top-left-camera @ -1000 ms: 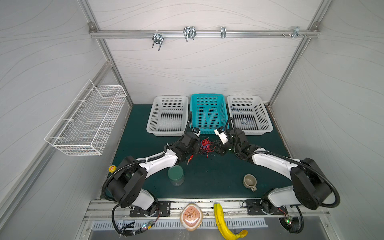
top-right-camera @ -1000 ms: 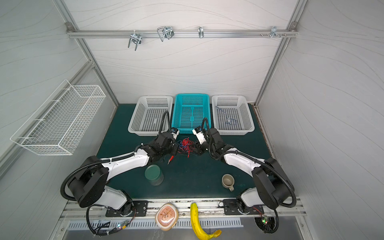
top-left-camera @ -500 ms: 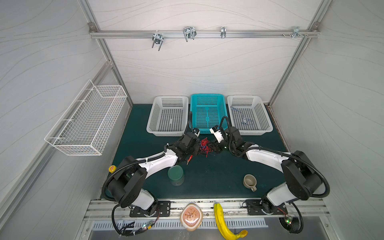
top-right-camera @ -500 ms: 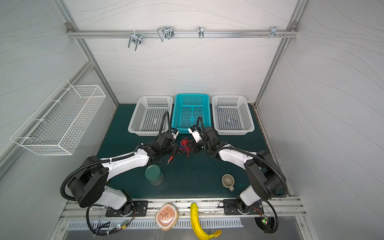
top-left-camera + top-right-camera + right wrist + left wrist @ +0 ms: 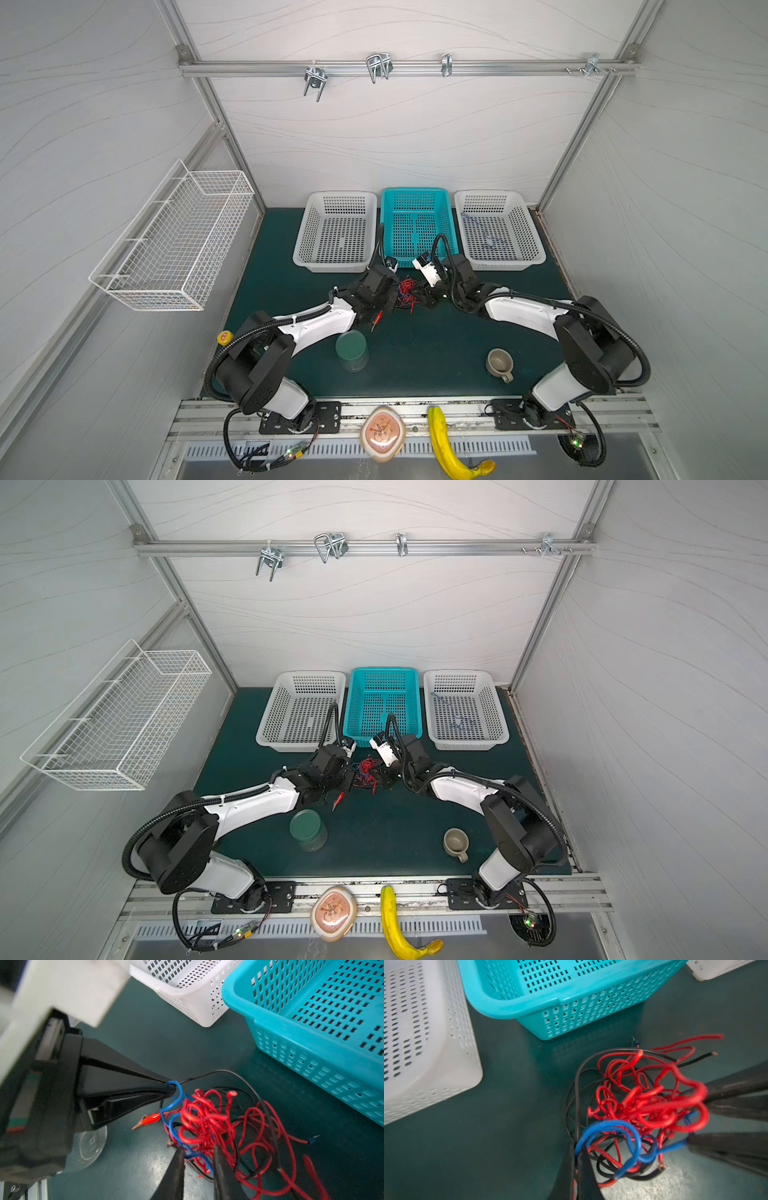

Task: Untangle the cables

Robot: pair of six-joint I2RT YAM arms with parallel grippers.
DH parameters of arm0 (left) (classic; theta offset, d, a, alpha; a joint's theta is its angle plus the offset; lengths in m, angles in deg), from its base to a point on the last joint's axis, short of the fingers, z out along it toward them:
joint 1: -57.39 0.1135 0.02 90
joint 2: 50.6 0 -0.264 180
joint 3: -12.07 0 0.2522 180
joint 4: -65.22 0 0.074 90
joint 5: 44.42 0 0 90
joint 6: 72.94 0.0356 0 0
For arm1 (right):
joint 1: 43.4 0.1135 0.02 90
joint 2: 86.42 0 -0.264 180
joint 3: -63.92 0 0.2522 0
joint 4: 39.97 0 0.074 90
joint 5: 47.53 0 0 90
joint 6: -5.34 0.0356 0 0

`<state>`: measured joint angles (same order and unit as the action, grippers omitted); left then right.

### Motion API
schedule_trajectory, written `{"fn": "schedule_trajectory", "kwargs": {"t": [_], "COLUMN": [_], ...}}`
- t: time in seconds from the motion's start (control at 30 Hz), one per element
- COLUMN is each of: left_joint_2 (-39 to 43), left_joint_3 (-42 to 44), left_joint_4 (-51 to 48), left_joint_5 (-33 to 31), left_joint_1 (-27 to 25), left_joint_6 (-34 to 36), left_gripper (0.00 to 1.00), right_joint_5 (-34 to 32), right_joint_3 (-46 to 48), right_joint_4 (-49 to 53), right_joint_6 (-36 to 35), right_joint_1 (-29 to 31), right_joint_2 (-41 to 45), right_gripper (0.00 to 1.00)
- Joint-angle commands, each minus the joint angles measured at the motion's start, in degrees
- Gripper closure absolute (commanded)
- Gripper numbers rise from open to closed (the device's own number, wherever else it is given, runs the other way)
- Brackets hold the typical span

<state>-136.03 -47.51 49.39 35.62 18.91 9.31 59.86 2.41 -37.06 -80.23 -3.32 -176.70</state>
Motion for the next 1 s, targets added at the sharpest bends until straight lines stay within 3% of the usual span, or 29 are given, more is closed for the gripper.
{"fn": "schedule_trajectory", "kwargs": {"t": [0.0,0.57,0.97], "left_joint_2": [-0.70,-0.88,-0.53], "left_joint_3": [-2.78,-2.77,-2.59], "left_joint_4": [3.45,3.16,2.51], "left_joint_5": [0.23,-0.24,-0.87], "left_joint_1": [-0.36,-0.35,-0.36], "left_joint_6": [-0.55,-0.56,-0.69], "left_gripper": [1.00,1.00,1.00], "right_joint_5": [-0.05,-2.53,-4.38], "right_joint_3": [-0.97,0.36,2.90], "right_joint_4": [1.90,4.28,5.36], "right_joint_6": [-1.66,-3.10,-3.94], "right_joint_1": [0.70,0.84,0.79], "right_joint_2": [-0.84,-0.28,4.65], "right_gripper": [0.73,0.74,0.68]}}
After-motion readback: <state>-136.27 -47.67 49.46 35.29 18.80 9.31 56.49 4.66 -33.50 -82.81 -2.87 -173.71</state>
